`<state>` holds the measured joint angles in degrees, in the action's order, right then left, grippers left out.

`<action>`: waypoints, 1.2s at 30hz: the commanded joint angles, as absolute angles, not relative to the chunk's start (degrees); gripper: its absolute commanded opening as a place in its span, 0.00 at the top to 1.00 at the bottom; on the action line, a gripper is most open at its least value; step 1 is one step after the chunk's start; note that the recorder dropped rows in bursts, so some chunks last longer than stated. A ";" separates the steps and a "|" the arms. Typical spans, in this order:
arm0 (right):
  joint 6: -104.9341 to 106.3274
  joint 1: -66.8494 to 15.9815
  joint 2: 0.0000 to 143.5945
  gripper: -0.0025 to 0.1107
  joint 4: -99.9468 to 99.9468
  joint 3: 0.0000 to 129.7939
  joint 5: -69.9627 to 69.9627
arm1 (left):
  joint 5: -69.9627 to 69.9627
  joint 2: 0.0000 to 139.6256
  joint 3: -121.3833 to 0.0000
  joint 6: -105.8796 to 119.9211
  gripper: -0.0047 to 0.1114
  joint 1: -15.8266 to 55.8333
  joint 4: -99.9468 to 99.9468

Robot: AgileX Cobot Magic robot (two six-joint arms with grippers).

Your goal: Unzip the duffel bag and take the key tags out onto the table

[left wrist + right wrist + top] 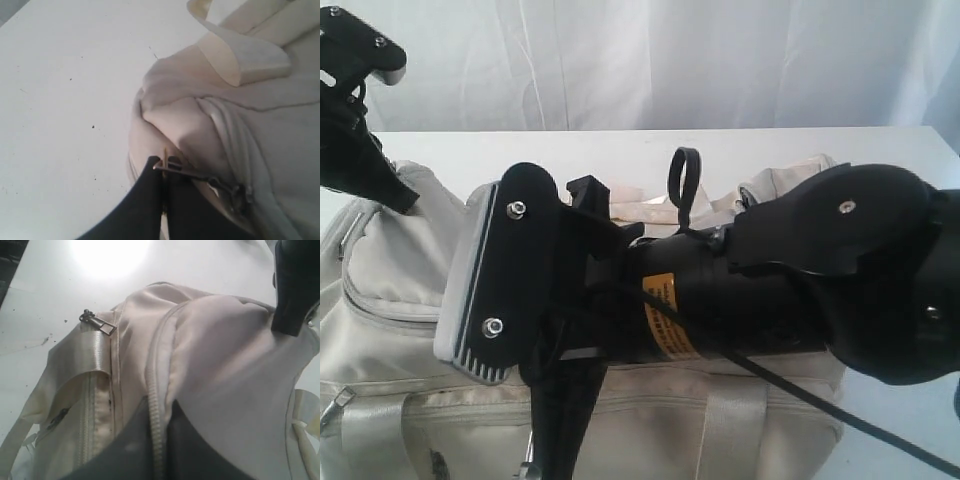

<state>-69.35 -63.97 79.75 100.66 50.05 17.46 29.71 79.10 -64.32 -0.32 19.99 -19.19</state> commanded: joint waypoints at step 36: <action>-70.79 -64.52 79.07 0.98 99.95 50.62 44.08 | 34.46 84.46 -83.39 3.40 0.96 12.71 -15.93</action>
<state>-69.97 -62.65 80.19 99.05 50.67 23.13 43.77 85.60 -81.61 2.85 14.66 -9.48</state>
